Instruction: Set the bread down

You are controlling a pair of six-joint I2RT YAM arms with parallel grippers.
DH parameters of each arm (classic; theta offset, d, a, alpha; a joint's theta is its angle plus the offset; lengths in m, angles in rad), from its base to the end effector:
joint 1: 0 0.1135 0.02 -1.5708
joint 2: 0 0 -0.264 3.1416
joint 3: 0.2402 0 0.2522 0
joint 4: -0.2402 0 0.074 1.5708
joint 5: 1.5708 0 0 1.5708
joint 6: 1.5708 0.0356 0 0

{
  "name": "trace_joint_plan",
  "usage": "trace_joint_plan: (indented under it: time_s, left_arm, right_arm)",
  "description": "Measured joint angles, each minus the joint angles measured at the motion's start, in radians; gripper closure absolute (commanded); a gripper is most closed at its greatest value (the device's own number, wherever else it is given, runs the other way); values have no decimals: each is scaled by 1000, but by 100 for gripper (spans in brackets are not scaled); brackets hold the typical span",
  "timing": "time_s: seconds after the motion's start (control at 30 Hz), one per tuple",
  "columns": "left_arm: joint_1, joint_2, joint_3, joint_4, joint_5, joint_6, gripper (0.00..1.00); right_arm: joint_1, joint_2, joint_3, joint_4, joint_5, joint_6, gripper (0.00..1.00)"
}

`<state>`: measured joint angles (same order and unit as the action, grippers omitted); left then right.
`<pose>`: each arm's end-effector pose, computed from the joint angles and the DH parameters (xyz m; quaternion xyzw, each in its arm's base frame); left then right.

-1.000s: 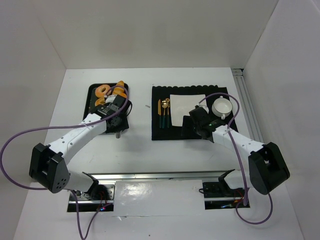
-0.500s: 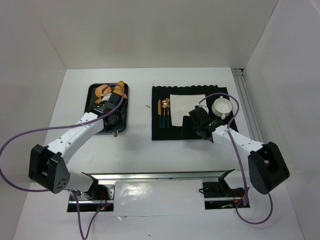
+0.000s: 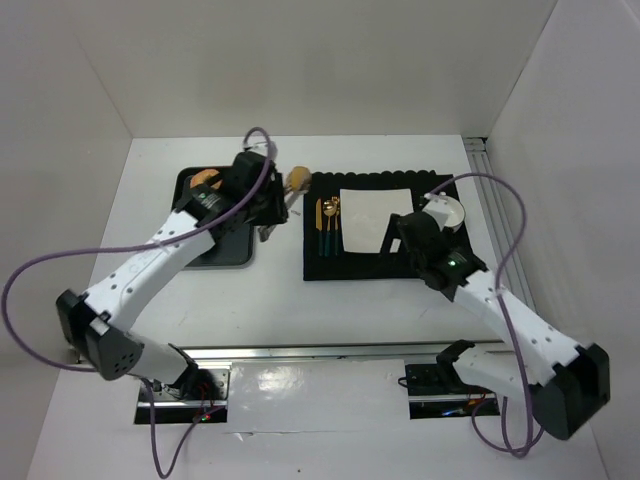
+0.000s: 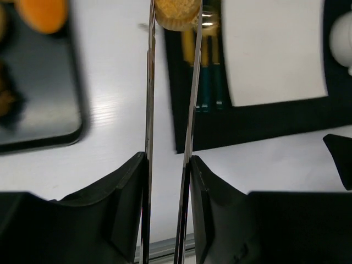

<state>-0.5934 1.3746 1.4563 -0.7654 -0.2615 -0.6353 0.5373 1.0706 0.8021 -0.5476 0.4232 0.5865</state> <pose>0.2471 -0.1555 0.3838 -0.0747 0.8942 -0.1490 0.4156 0.1951 0.0992 0.2605 0.0997 0.9067 0.0267 0.4089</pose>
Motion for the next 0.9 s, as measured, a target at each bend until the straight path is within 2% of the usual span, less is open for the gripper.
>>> trace_joint_plan:
  time_s: [0.2,0.37,0.47,0.5,0.63,0.77,0.9]
  left_arm:
    - [-76,264,160,96,158,90,77]
    - [-123,456,315,155,276,134,77]
    - [-151,594,460,170,303,146,76]
    - [-159,638,501,179,308,154,74]
    - [-183,792,642,156,318,164,54]
    - [-190,878,708,124,318,165,53]
    - [-190,877,708,97,315,169,39]
  right_arm:
    - [3,-228,92,-138,182,52,0]
    - [3,-293,119,-223,258,88,0]
    - [3,-299,120,-270,285,109,0]
    - [2,-299,121,-286,293,116,0]
    - [2,-293,125,-325,305,126,0]
    - [2,-299,135,-342,319,127,0]
    - [2,-309,135,-344,324,128,0]
